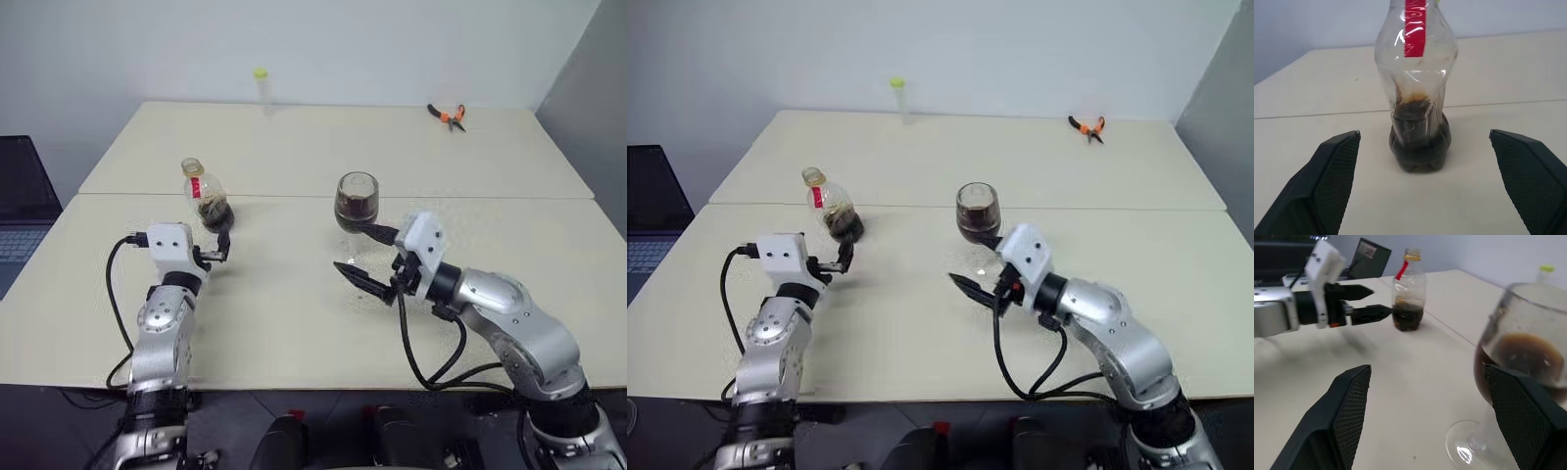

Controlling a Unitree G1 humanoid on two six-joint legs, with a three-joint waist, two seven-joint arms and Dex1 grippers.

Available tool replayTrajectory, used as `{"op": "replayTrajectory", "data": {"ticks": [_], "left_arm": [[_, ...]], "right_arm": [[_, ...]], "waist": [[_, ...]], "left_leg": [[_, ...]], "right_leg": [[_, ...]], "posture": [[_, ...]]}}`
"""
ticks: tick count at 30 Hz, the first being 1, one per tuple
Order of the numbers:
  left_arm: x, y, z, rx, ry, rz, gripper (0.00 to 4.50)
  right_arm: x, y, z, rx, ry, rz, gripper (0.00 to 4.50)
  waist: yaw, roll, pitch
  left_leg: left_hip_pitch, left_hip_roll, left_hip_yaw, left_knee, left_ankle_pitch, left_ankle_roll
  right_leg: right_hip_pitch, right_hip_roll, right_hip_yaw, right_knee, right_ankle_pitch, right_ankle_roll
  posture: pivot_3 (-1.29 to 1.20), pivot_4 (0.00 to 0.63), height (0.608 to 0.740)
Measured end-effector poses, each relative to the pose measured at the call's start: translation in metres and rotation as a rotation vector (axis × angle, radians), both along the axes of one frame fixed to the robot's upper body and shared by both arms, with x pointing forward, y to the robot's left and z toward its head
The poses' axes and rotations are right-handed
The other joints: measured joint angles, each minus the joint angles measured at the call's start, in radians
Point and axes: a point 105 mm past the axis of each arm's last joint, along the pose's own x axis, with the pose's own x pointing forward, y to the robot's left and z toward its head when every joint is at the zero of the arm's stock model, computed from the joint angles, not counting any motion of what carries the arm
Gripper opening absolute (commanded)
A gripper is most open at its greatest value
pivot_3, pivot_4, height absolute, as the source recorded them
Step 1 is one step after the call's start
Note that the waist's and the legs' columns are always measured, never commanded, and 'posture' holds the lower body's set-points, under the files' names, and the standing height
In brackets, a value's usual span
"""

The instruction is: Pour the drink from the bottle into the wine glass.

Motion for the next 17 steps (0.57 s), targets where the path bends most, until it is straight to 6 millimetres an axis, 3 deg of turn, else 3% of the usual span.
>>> {"op": "replayTrajectory", "data": {"ticks": [8, 14, 17], "left_arm": [[-0.020, -0.027, -0.016, -0.019, 0.034, -0.057, 4.48], [-0.024, -0.040, -0.019, -0.024, 0.026, -0.096, 4.48], [-0.024, -0.043, -0.019, -0.022, 0.025, -0.110, 4.48]], "right_arm": [[0.021, -0.038, -0.040, 0.211, -0.010, -0.345, 3.94], [0.035, -0.056, -0.085, 0.196, 0.038, -0.519, 3.94], [0.038, -0.062, -0.091, 0.197, 0.041, -0.559, 3.94]], "waist": [[0.000, 0.000, 0.000], [0.000, 0.000, 0.000], [-0.001, 0.000, 0.000]], "left_leg": [[0.003, 0.001, 0.004, -0.002, 0.000, 0.000], [0.004, 0.001, 0.006, -0.002, 0.000, 0.000], [0.004, 0.001, 0.007, -0.002, 0.000, 0.000]], "right_leg": [[0.000, 0.001, 0.003, 0.001, 0.000, 0.000], [0.000, 0.005, 0.004, 0.001, 0.000, 0.000], [0.000, 0.005, 0.004, 0.001, 0.000, 0.000]], "posture": [[0.00, 0.150, 0.740], [0.00, 0.150, 0.740], [0.00, 0.150, 0.740]]}}
